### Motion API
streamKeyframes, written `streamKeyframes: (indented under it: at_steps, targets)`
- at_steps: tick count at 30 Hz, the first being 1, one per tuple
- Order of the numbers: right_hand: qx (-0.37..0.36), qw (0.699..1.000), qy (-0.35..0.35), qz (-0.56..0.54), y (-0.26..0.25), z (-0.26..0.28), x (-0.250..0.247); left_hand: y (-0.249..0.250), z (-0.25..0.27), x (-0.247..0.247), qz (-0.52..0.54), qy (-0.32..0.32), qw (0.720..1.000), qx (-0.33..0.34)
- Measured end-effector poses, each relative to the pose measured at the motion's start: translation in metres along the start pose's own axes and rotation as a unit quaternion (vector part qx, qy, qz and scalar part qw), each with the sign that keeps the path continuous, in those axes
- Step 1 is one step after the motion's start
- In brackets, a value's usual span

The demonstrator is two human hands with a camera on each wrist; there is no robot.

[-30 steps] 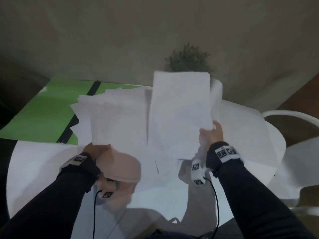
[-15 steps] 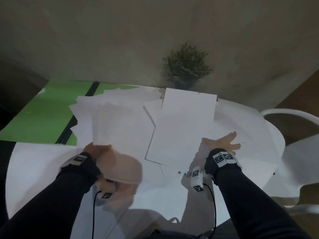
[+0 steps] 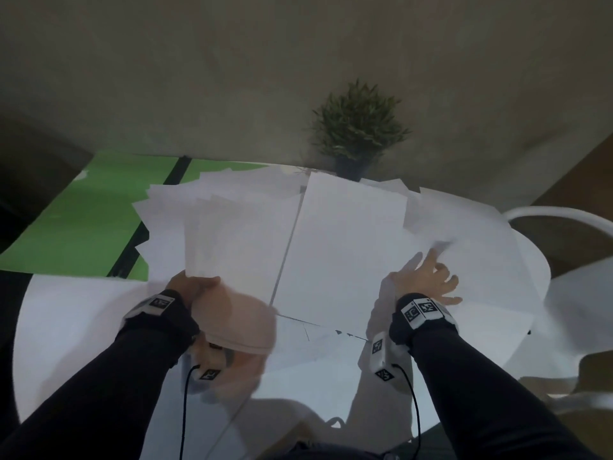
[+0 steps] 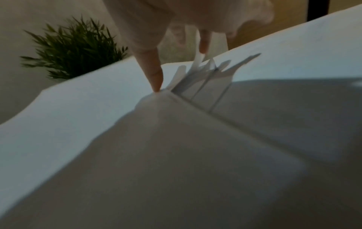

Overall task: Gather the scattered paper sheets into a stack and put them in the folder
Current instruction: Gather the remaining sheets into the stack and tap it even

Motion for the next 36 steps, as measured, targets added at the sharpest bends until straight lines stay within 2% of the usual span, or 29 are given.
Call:
streamKeyframes:
  at_steps: [2, 4, 7, 11, 15, 18, 21, 26, 29, 32, 34, 36]
  targets:
    - [-0.024, 0.992, 0.031, -0.117, -0.003, -0.002, -0.004, 0.0, 0.0, 0.0, -0.001, 0.003, 1.0, -0.002]
    - [0.012, 0.976, 0.017, -0.217, 0.0, -0.002, -0.003, -0.001, -0.001, -0.001, -0.004, 0.007, 1.0, -0.003]
    - [0.083, 0.967, -0.048, -0.236, 0.002, 0.005, 0.001, -0.002, -0.003, -0.001, -0.004, 0.015, 1.0, -0.004]
    - [0.115, 0.947, -0.094, -0.285, -0.001, 0.011, 0.004, -0.001, -0.002, -0.002, -0.01, 0.013, 1.0, 0.0]
    - [0.071, 0.911, -0.114, -0.391, -0.027, 0.017, -0.007, -0.002, -0.002, 0.0, -0.009, 0.006, 1.0, 0.002]
    - [-0.006, 0.883, -0.102, -0.458, -0.07, 0.022, -0.034, -0.001, 0.002, 0.003, -0.008, -0.012, 1.0, 0.001]
    - [-0.074, 0.842, -0.111, -0.523, -0.118, 0.037, -0.07, 0.0, 0.005, 0.004, -0.004, -0.024, 1.0, 0.003]
    - [-0.16, 0.769, -0.173, -0.595, -0.173, 0.072, -0.129, -0.001, 0.005, 0.004, -0.006, -0.022, 0.999, 0.027]
    - [-0.221, 0.707, -0.187, -0.646, -0.194, 0.08, -0.161, -0.007, -0.001, -0.001, -0.02, 0.002, 0.999, 0.026]
    - [-0.228, 0.644, -0.277, -0.676, -0.208, 0.088, -0.163, -0.023, -0.031, -0.007, -0.006, 0.005, 1.0, 0.023]
    - [-0.2, 0.604, -0.351, -0.687, -0.207, 0.092, -0.146, -0.012, -0.004, 0.0, -0.027, -0.001, 1.0, 0.015]
    - [-0.172, 0.577, -0.42, -0.679, -0.202, 0.096, -0.125, -0.005, 0.007, 0.003, -0.029, -0.002, 0.999, 0.018]
Point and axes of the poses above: each hand's wrist, its own z-axis away from the middle knuckle, its own x-axis out of the palm, y = z × x, the point moved 6 cm from there along -z, towards the middle knuckle
